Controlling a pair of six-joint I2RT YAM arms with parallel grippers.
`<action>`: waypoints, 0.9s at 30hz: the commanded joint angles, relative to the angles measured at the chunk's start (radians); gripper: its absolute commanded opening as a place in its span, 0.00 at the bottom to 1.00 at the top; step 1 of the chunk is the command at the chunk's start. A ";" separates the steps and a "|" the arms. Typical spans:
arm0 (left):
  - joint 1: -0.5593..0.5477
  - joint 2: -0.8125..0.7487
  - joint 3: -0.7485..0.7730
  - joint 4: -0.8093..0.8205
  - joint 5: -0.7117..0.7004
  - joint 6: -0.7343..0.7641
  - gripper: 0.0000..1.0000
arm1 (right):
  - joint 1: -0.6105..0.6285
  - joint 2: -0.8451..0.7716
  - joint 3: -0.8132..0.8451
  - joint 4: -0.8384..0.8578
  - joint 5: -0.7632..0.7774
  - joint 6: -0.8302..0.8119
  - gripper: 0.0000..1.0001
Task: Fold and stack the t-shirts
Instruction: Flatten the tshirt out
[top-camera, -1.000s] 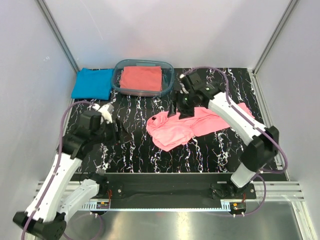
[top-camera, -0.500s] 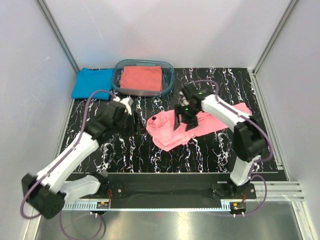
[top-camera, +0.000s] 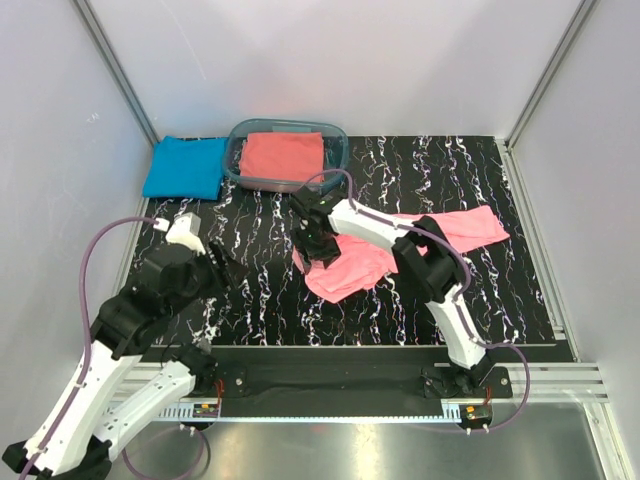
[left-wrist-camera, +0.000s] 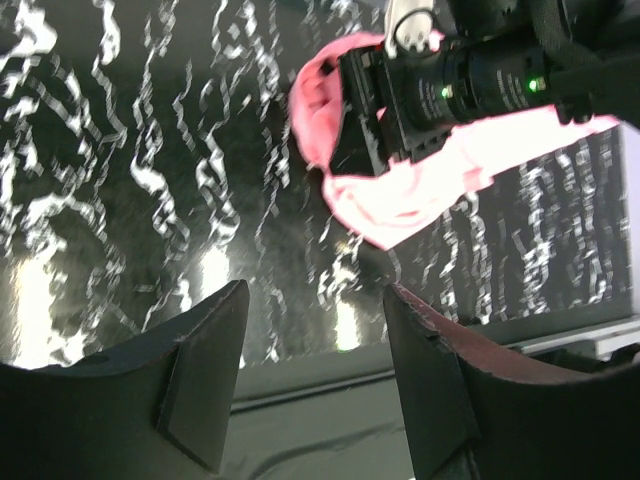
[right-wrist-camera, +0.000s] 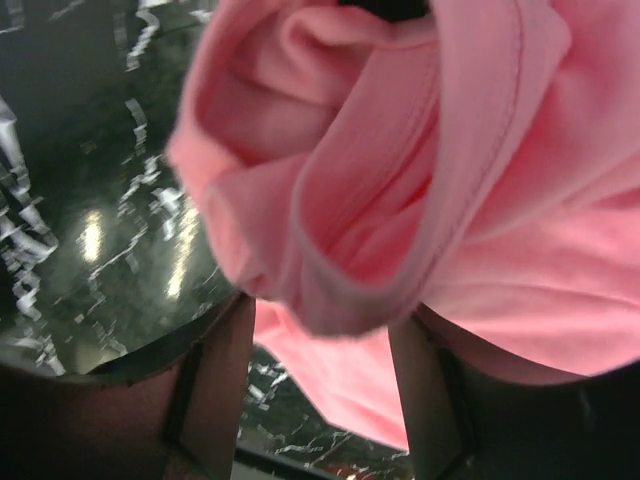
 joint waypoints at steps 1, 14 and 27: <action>0.002 -0.032 -0.027 -0.044 -0.020 -0.024 0.62 | 0.002 0.030 0.059 -0.026 0.115 -0.022 0.59; 0.002 -0.031 -0.042 -0.021 -0.017 -0.014 0.99 | 0.005 -0.125 0.408 -0.104 -0.255 0.118 0.00; 0.002 -0.126 0.073 0.042 -0.075 0.071 0.99 | -0.023 -0.416 0.483 0.044 -0.603 0.272 0.00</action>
